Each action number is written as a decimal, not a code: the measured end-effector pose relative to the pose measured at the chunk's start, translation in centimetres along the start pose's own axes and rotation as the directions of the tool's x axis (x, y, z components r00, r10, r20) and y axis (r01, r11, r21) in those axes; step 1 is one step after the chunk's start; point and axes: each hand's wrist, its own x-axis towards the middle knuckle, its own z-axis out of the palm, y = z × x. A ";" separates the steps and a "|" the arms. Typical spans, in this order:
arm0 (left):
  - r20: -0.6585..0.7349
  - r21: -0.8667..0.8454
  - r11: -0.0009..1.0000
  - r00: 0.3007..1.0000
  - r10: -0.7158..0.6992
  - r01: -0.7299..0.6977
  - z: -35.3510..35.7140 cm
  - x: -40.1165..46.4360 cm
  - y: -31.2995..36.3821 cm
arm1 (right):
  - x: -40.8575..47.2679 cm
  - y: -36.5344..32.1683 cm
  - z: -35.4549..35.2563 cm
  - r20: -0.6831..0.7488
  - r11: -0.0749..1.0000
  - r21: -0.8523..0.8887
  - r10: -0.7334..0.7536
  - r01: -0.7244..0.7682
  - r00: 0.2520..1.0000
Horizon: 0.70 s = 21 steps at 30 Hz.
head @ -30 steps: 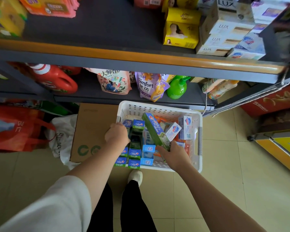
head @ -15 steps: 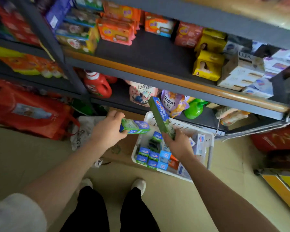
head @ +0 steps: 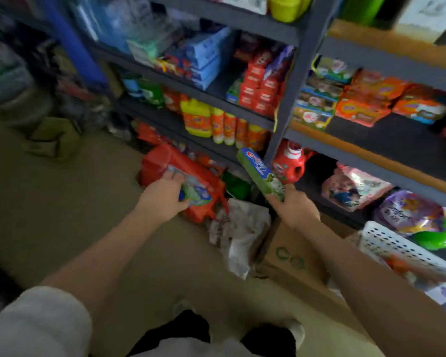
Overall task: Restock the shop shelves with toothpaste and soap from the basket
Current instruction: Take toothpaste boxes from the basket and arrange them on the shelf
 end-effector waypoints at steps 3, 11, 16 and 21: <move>-0.169 -0.233 0.972 0.983 -0.066 0.025 -2.8 0.7 -4.8 | 1.7 -6.2 1.8 -0.032 0.999 0.043 -0.013 0.014 0.999; -0.456 -0.465 0.878 0.881 -0.124 -0.117 -8.2 7.8 -9.7 | 7.6 -15.9 0.9 -0.185 0.993 0.121 0.029 -0.007 0.982; -0.527 -0.474 0.844 0.849 -0.044 -0.251 -11.2 13.8 -8.9 | 14.1 -19.4 -1.6 -0.273 0.967 0.229 0.172 -0.110 0.946; -0.535 -0.471 0.828 0.845 0.005 -0.303 -12.3 21.1 -7.6 | 22.0 -21.2 -2.4 -0.084 0.887 0.406 0.277 -0.221 0.957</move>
